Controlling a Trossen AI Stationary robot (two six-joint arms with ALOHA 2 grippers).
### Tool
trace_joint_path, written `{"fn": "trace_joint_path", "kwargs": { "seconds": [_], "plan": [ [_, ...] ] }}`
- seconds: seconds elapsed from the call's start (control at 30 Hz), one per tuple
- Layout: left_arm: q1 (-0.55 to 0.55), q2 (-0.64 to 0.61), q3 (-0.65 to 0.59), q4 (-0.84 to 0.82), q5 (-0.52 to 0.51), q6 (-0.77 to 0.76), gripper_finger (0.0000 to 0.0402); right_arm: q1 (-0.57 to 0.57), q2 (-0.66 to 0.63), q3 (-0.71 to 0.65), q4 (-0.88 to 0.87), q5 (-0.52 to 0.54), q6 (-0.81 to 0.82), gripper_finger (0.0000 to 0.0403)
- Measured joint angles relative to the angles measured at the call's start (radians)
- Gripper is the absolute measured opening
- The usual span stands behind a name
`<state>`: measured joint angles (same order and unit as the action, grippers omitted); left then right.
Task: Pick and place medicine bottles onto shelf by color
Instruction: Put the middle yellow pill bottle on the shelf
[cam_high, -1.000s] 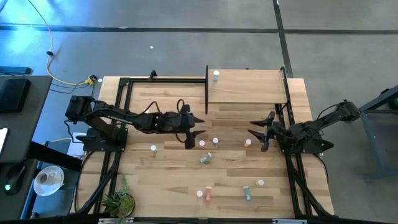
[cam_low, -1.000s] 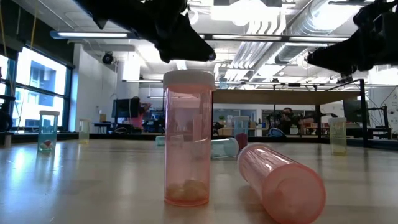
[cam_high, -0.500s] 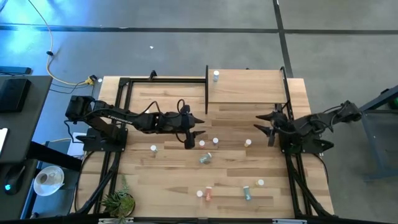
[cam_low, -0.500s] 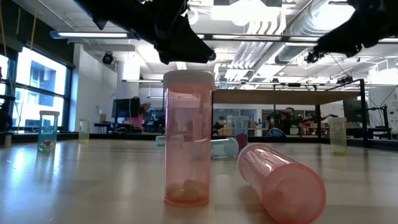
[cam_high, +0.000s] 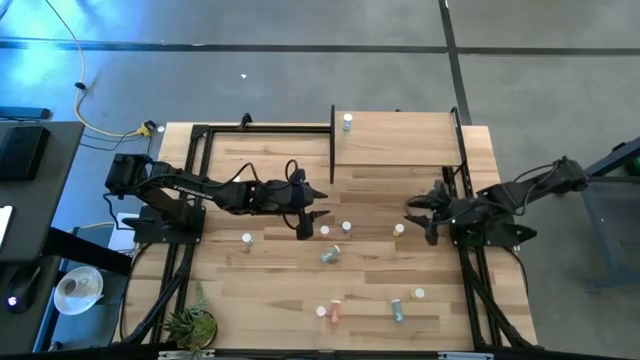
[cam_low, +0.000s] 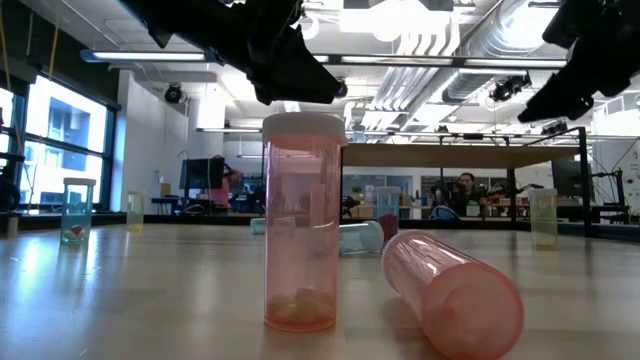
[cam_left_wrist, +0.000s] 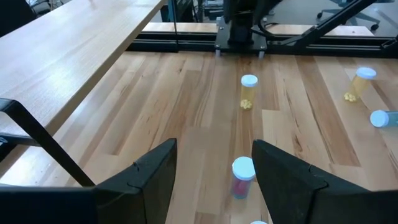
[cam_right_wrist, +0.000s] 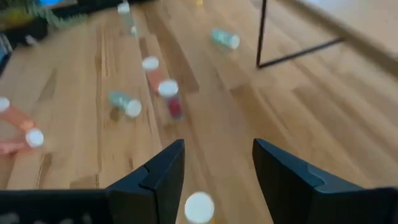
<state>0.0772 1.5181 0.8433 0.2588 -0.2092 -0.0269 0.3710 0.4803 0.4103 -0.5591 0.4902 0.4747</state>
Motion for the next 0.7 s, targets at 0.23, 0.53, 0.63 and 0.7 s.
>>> {"fn": "trace_joint_path", "kwargs": {
  "seconds": [0.23, 0.53, 0.63, 0.7],
  "plan": [
    [0.000, 0.000, 0.000, 0.000, 0.000, 0.001, 0.0200, 0.000, 0.151, 0.001, 0.000, -0.035, 0.025, 0.0181],
    [0.000, 0.000, 0.000, 0.000, 0.000, 0.001, 0.0200, 0.000, 0.292, 0.001, 0.002, -0.058, 0.068, 0.0181],
    [0.000, 0.000, 0.000, 0.000, 0.000, 0.000, 0.0200, 0.000, 0.327, 0.001, 0.002, -0.069, 0.084, 0.0181],
    [0.000, 0.000, 0.000, 0.000, 0.000, -0.005, 0.0200, 0.000, 0.346, 0.001, 0.002, -0.081, 0.096, 0.0181]
  ]
}}
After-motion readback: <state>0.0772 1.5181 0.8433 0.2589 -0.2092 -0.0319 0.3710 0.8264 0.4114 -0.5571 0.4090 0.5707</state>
